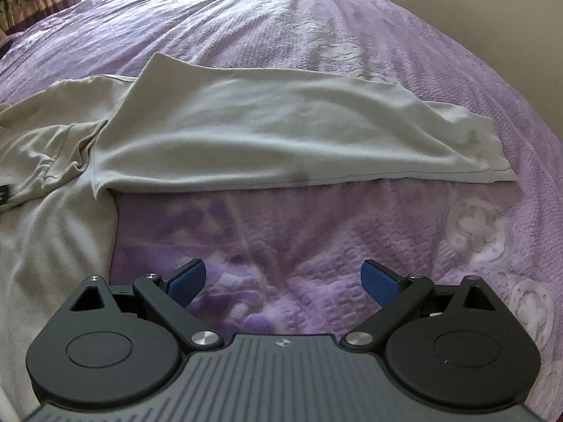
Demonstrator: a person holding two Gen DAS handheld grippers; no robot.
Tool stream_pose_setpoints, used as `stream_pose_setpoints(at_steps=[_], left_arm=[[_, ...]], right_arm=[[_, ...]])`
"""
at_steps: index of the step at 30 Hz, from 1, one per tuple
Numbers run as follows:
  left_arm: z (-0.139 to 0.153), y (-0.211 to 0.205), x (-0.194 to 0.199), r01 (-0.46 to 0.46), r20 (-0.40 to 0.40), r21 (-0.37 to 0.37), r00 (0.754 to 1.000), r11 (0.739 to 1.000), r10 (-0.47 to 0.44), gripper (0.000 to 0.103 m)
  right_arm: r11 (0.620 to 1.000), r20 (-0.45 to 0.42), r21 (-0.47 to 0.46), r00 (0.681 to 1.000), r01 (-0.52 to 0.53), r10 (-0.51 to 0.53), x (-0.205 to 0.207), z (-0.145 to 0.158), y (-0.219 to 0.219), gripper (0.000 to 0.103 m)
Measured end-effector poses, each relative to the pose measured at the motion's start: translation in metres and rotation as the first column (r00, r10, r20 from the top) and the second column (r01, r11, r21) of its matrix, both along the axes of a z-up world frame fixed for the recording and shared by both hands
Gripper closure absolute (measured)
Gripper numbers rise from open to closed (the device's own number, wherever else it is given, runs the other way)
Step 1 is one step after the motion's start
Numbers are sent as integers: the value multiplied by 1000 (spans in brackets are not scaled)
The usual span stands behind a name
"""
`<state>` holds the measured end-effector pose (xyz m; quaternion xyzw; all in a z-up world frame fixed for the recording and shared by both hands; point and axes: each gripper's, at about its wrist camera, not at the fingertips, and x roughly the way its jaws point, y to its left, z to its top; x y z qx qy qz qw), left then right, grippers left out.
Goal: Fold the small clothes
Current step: 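Withdraw the left gripper and move the right gripper toward the other sleeve, then lower the right gripper onto the other sleeve cuff and close on it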
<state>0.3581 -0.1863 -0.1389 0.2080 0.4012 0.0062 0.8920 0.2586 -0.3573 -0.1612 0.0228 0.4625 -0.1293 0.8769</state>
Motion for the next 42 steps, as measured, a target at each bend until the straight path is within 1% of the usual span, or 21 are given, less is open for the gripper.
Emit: stream_pose_setpoints(at_steps=[3, 8, 10, 13, 15, 17, 19, 21, 23, 24, 26, 28, 29, 31, 33, 34, 36, 37, 39, 40, 42], left_arm=[[13, 56, -25, -91, 4, 2, 996, 996, 91, 52], [23, 134, -71, -241, 5, -7, 970, 970, 241, 53], [21, 154, -86, -279, 3, -20, 960, 960, 279, 53], [19, 177, -109, -323, -10, -62, 946, 944, 323, 53], [19, 190, -126, -336, -14, -94, 942, 937, 336, 53], [17, 201, -142, -331, -14, -124, 943, 936, 331, 53], [15, 211, -154, -335, -14, -129, 942, 934, 336, 53], [8, 221, -157, -346, -14, -117, 938, 931, 347, 53], [2, 230, -152, -376, -11, -117, 926, 919, 377, 53], [1, 236, -150, -386, -10, -128, 921, 913, 389, 53], [0, 247, -152, -411, -18, -164, 910, 897, 414, 53], [0, 254, -153, -415, -23, -175, 908, 893, 418, 53], [1, 256, -151, -410, -24, -167, 911, 897, 412, 53], [1, 256, -152, -402, -15, -150, 915, 903, 404, 53], [2, 255, -151, -400, -15, -147, 915, 905, 402, 53], [2, 255, -151, -404, -17, -151, 914, 902, 406, 53], [2, 255, -152, -409, -23, -157, 911, 899, 411, 53], [1, 255, -152, -409, -28, -158, 911, 898, 411, 53], [0, 255, -151, -407, -31, -155, 913, 900, 407, 53], [0, 254, -151, -406, -30, -154, 913, 901, 406, 53], [2, 252, -151, -402, -27, -157, 915, 902, 403, 53]], right_arm=[[1000, 0, -14, 1000, 3, -3, 0, 0, 2, 0], [1000, 13, -27, 1000, 12, -11, 0, 0, 0, 0], [999, 32, -45, 999, 17, -15, 0, 1, -7, 0], [991, 61, -112, 996, 74, -67, -2, 5, -30, 0], [987, 72, -102, 990, 127, -120, -5, 8, -58, 0], [984, 89, -30, 981, 177, -174, -9, 9, -91, 0], [978, 66, 27, 976, 207, -208, -7, 6, -120, 0], [972, 36, 36, 971, 234, -235, -2, 1, -142, 0], [949, 37, 49, 949, 312, -314, -2, -4, -159, 0], [938, 49, 82, 939, 337, -342, -3, -5, -167, 0], [924, 91, 182, 930, 336, -356, -5, -7, -182, 0], [905, 97, 248, 921, 346, -379, -4, -8, -193, 2], [887, 105, 286, 908, 363, -405, -7, -6, -199, 3], [825, 138, 401, 864, 398, -484, -15, -4, -210, 5], [729, 136, 560, 824, 394, -550, -25, -10, -224, 4], [687, 123, 615, 814, 387, -568, -28, -14, -230, 4], [656, 109, 652, 810, 380, -577, -30, -19, -238, 3], [650, 98, 662, 818, 372, -567, -31, -21, -241, 3], [662, 95, 665, 841, 345, -533, -32, -19, -244, 3], [678, 93, 655, 855, 333, -510, -34, -16, -244, 3], [740, 87, 598, 892, 309, -443, -36, -11, -246, 3]])
